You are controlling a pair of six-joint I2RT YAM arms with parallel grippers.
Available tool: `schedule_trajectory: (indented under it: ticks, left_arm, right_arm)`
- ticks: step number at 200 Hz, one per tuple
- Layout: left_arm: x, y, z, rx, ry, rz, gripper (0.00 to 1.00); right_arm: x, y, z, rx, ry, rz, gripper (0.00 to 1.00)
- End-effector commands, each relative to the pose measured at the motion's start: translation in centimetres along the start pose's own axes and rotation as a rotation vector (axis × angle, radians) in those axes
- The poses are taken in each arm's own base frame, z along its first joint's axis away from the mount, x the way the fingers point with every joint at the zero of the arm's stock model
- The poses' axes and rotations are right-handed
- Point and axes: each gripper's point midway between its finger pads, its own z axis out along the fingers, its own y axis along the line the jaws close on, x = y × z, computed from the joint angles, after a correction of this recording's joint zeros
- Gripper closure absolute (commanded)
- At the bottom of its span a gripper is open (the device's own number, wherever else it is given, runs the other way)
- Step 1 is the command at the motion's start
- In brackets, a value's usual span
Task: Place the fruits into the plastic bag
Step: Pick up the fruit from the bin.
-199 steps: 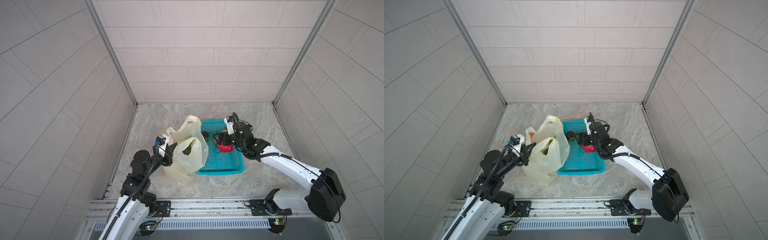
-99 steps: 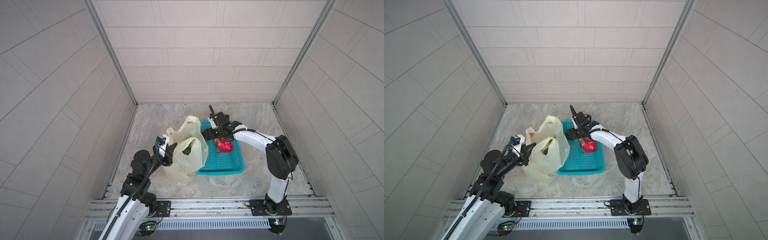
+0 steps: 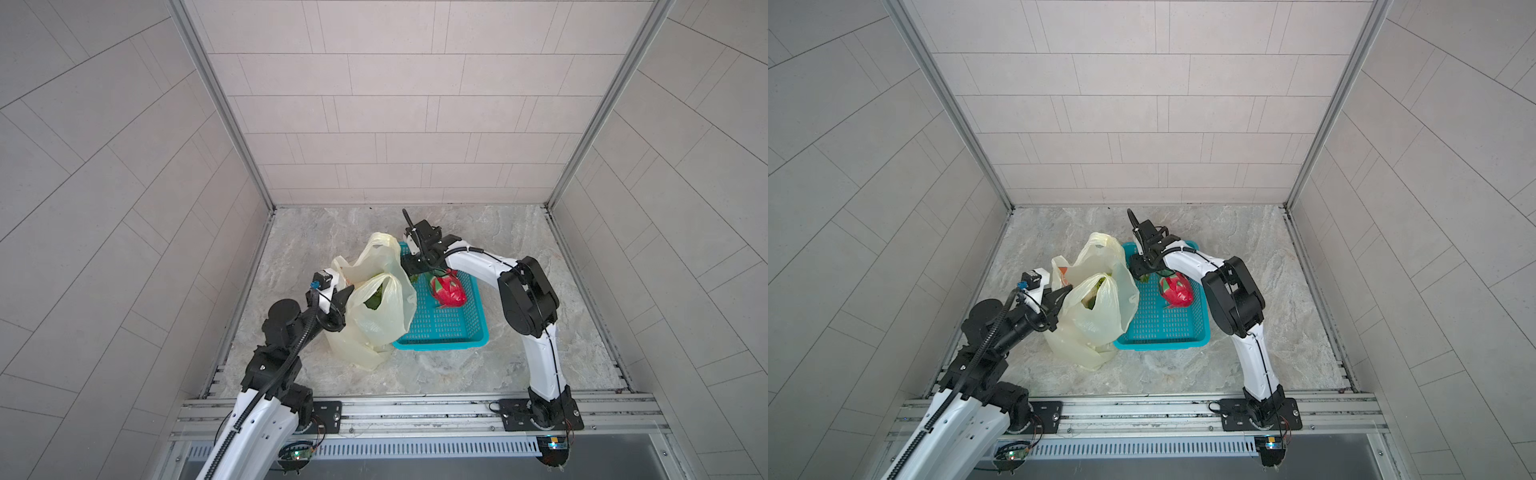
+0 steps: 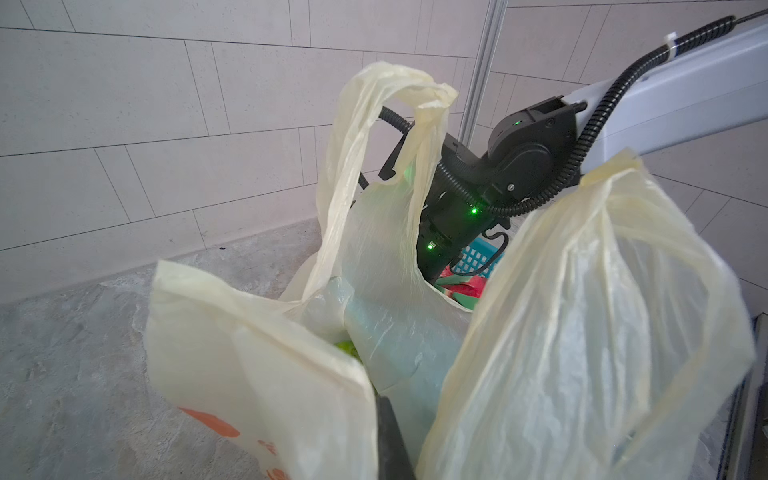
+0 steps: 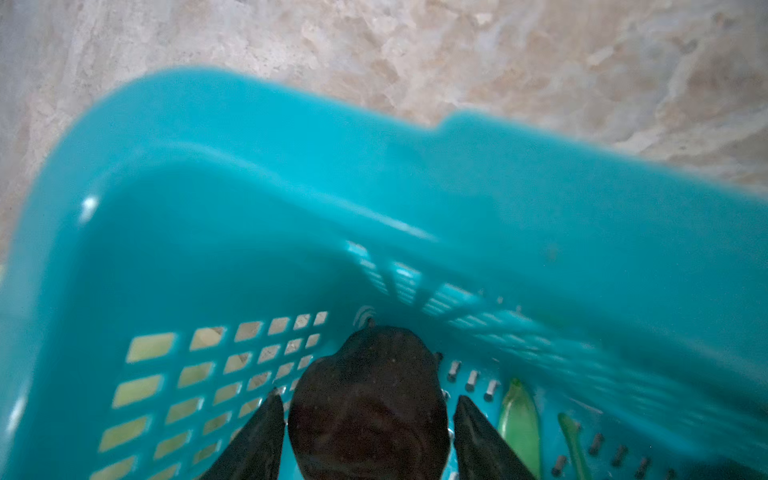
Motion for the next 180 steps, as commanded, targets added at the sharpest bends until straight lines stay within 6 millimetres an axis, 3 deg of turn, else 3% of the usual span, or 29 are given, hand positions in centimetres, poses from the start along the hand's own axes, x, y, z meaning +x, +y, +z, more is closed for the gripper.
schedule_trajectory:
  ticks: [1,25,60,91,110,180]
  left_arm:
    - [-0.3,-0.1,0.0,0.002,-0.015,0.018,1.0]
    - [-0.4,-0.1,0.0,0.001,-0.018,0.019,1.0]
    - [-0.5,-0.1,0.0,0.007,-0.019,0.016,1.0]
    - [-0.6,-0.1,0.0,0.008,-0.019,0.019,1.0]
    - [-0.4,-0.3,0.0,0.015,-0.009,0.027,1.0]
    - [-0.3,-0.1,0.0,0.006,0.002,0.031,1.0]
  right_arm:
    - [1.8,-0.7,1.2,0.043,0.072,-0.012,0.46]
    - [2.2,-1.1,1.6,0.061,0.081,-0.01,0.52]
    - [1.6,-0.9,0.3,0.043,0.05,-0.006,0.75]
    - [-0.4,0.2,-4.4,-0.009,-0.072,0.006,0.8]
    - [-0.7,1.4,-7.5,-0.085,-0.143,0.032,0.81]
    - [2.9,3.1,-15.9,-0.257,-0.285,0.075,0.83]
